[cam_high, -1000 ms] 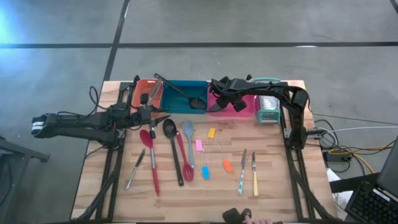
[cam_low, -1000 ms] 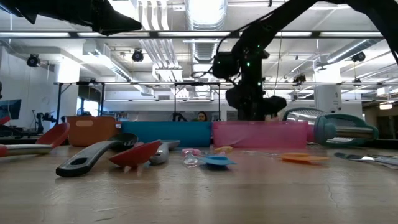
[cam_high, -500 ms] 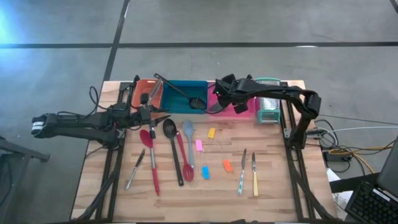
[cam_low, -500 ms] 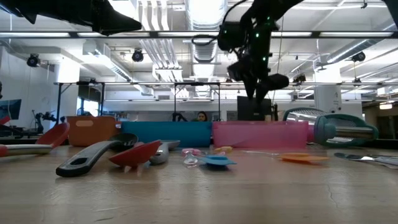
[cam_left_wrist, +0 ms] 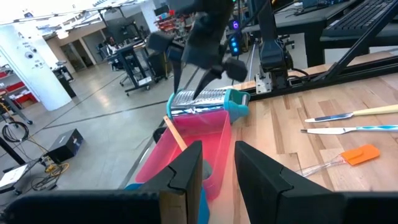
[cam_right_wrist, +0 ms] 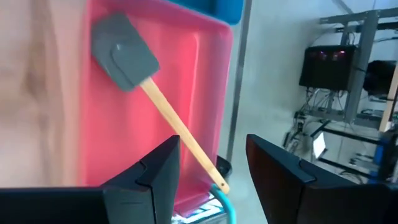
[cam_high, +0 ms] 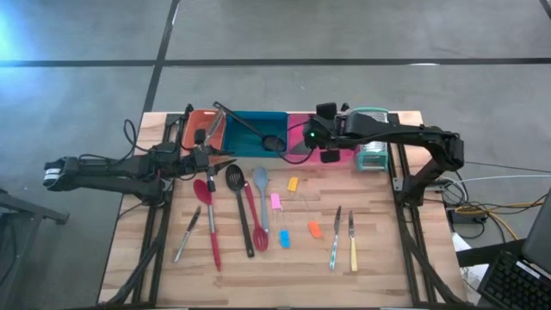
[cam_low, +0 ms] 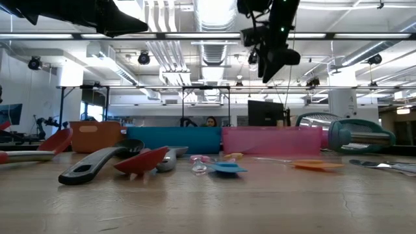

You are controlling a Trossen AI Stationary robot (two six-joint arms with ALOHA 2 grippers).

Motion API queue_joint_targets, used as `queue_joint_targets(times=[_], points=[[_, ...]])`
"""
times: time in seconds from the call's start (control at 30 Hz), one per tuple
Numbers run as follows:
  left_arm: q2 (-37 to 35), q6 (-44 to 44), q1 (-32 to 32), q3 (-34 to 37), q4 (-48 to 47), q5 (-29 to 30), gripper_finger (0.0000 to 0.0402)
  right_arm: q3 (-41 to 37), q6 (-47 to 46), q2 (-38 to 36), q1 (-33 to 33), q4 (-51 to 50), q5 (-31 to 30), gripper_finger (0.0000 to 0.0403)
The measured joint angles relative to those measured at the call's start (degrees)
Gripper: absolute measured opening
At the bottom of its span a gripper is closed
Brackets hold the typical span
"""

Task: Pick & Place Kitchen Items
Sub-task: Put the red serving spoon into the blue bin

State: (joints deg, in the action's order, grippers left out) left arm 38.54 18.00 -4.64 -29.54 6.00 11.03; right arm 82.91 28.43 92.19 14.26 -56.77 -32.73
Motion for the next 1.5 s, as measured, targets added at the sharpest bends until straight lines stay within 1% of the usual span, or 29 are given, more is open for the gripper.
queue_joint_targets(times=[0.17,0.43,0.63,0.93,1.0,1.13,1.23,1.33,1.43,1.5], points=[[0.0,0.0,0.0,0.0,0.02,0.0,0.0099,0.0,-4.01,-1.5,-3.59,0.02,0.08,0.017],[0.0,0.0,0.01,0.35,0.02,0.0,0.0099,0.0,-5.54,-1.41,-10.35,0.04,0.15,0.0159],[0.02,0.0,0.01,0.61,0.01,0.0,0.0099,0.0,-14.6,-1.43,-14.81,0.09,0.15,0.0149],[0.02,-0.02,0.01,0.7,-0.06,0.0,0.0099,0.0,-26.34,-1.39,-19.25,-0.02,0.15,0.0132],[0.0,-1.27,0.01,0.7,-0.78,0.0,0.0099,0.0,-28.55,-1.39,-19.89,-0.18,0.15,0.0129],[0.02,-8.04,0.01,0.69,-2.68,0.74,0.0099,-0.02,-31.99,-1.39,-20.81,-1.9,0.17,0.0123],[0.01,-12.76,0.01,-1.05,-8.32,2.2,0.0099,-0.09,-32.55,-1.39,-20.89,-3.08,0.19,0.012],[0.14,-16.34,0.08,-2.92,-19.02,2.69,0.0099,-0.11,-32.48,-1.34,-20.87,-3.13,0.17,0.0117],[0.93,-21.9,0.09,-4.85,-30.04,4.38,0.0099,-0.13,-31.46,-1.34,-20.87,-3.13,0.19,0.0114],[1.6,-23.77,0.08,-5.86,-36.41,4.54,0.0099,-0.13,-31.26,-1.34,-20.87,-3.09,0.19,0.0112]])
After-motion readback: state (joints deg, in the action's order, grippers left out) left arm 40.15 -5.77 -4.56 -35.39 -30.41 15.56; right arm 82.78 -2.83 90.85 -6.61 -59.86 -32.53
